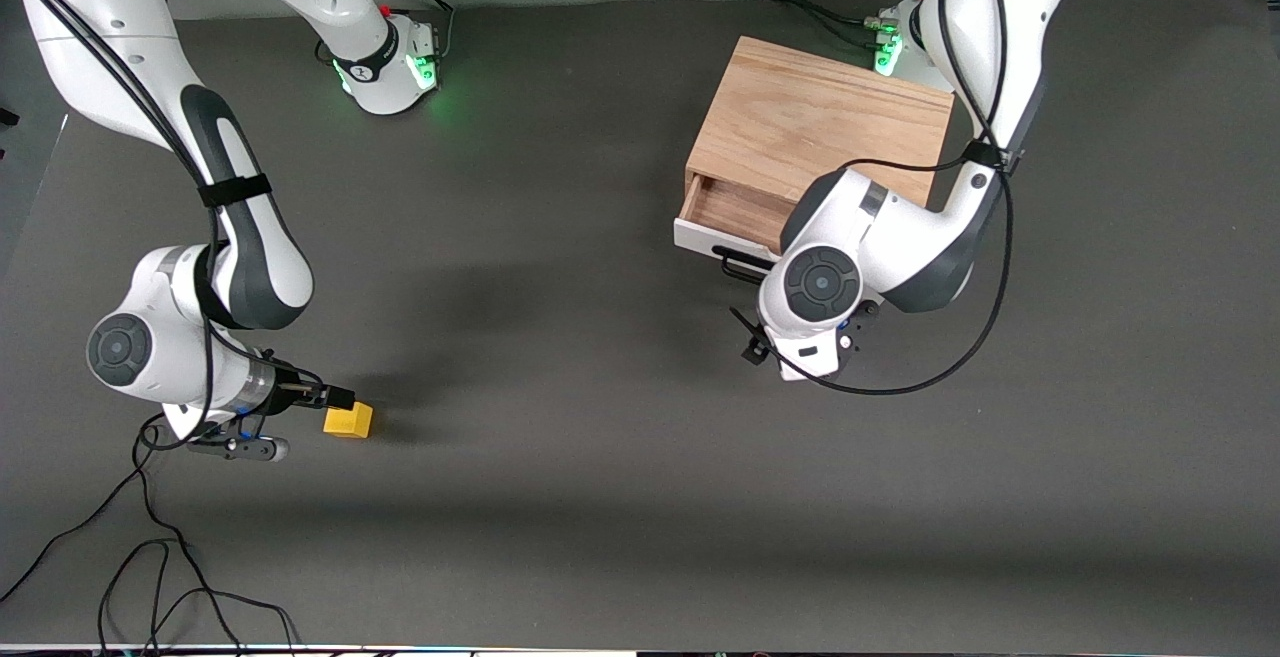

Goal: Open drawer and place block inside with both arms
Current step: 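Lower the right gripper and grasp the yellow cube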

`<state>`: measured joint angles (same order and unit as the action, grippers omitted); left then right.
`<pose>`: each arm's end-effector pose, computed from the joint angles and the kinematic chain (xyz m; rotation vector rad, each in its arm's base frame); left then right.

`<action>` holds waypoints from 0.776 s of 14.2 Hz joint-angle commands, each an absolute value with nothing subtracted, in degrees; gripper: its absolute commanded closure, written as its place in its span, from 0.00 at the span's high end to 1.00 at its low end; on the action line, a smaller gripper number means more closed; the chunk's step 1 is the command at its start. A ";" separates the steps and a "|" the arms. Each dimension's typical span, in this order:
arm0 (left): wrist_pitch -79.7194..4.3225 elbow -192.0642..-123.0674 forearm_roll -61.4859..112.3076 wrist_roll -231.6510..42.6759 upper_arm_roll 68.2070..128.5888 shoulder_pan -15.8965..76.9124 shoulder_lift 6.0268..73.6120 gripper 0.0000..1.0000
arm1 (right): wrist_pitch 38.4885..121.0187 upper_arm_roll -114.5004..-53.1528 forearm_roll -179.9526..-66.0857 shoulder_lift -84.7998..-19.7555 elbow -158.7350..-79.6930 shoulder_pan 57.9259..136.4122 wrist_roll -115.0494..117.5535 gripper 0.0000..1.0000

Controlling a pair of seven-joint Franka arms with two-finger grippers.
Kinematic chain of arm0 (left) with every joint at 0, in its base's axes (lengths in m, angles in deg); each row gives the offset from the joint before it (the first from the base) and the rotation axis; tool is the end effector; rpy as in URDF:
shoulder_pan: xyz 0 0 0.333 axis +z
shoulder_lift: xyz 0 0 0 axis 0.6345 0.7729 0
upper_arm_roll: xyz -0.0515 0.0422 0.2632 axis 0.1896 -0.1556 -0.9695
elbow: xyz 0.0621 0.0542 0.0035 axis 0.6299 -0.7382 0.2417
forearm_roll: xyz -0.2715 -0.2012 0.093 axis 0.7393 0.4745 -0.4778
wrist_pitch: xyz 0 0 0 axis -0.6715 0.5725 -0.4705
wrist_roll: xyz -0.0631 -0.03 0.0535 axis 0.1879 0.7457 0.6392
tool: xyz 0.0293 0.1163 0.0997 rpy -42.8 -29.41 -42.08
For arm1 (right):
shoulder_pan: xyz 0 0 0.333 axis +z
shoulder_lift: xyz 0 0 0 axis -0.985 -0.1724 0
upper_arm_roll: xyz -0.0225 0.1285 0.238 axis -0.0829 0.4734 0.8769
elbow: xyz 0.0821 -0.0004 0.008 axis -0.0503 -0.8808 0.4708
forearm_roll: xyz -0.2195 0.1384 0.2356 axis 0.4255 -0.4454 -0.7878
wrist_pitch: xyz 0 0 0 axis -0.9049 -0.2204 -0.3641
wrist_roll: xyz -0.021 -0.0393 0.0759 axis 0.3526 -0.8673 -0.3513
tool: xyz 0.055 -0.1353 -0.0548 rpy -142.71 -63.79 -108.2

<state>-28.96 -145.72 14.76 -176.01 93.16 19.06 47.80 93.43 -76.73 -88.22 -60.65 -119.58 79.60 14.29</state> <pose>0.5129 -0.3198 0.2428 -2.6493 -1.3878 0.2914 0.6070 0.0142 0.1995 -3.0918 0.2280 0.0598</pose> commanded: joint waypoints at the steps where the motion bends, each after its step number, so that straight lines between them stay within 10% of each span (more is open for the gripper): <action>1: -26.97 -145.83 14.75 -178.12 92.73 18.20 48.03 1.00 | 97.09 -76.88 -88.37 -63.52 -119.07 79.63 14.11 1.00; 11: -32.76 -145.57 9.49 -178.48 92.73 17.94 48.91 1.00 | 101.95 -76.88 -88.28 -67.75 -118.19 79.63 13.41 0.98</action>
